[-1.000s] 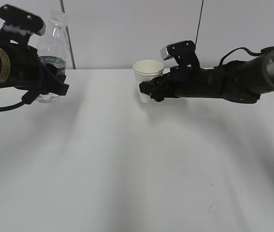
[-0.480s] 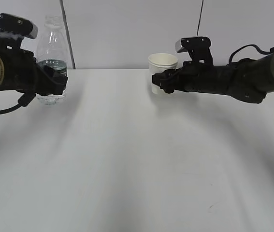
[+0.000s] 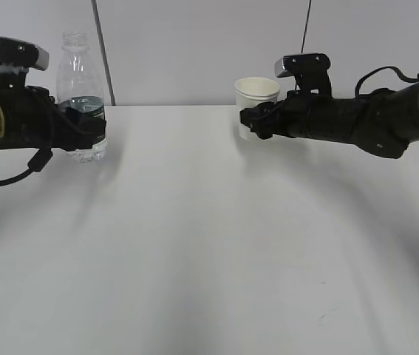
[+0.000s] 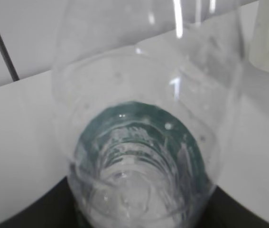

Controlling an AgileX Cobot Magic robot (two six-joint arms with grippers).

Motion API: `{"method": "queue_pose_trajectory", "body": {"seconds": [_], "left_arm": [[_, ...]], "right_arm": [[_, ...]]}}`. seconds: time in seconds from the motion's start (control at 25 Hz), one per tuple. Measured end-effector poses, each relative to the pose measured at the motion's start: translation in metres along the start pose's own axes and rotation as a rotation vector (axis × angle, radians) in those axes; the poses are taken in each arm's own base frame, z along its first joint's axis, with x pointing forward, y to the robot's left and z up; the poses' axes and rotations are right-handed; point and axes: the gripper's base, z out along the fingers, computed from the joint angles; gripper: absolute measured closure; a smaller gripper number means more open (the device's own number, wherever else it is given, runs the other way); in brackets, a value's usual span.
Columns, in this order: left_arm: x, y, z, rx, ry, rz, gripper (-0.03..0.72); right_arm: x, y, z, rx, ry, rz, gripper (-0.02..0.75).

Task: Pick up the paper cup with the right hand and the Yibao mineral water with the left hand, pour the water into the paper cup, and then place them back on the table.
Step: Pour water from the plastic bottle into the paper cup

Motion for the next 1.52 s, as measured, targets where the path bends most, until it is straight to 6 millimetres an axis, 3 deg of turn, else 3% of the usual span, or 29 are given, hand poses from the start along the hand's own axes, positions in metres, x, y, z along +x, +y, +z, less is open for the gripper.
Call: {"method": "queue_pose_trajectory", "body": {"seconds": [0.6, 1.04, 1.52], "left_arm": [[0.032, 0.011, 0.038, 0.001, -0.161, -0.068, 0.349], [0.061, 0.011, 0.057, 0.017, -0.157, -0.058, 0.349], [0.061, 0.014, 0.06, -0.001, -0.178, -0.054, 0.349]], "right_arm": [[-0.004, -0.011, -0.002, 0.054, -0.042, 0.024, 0.241], [-0.005, -0.012, -0.002, 0.048, -0.086, 0.062, 0.242], [0.013, -0.012, 0.009, -0.005, -0.133, 0.111, 0.242]]}}
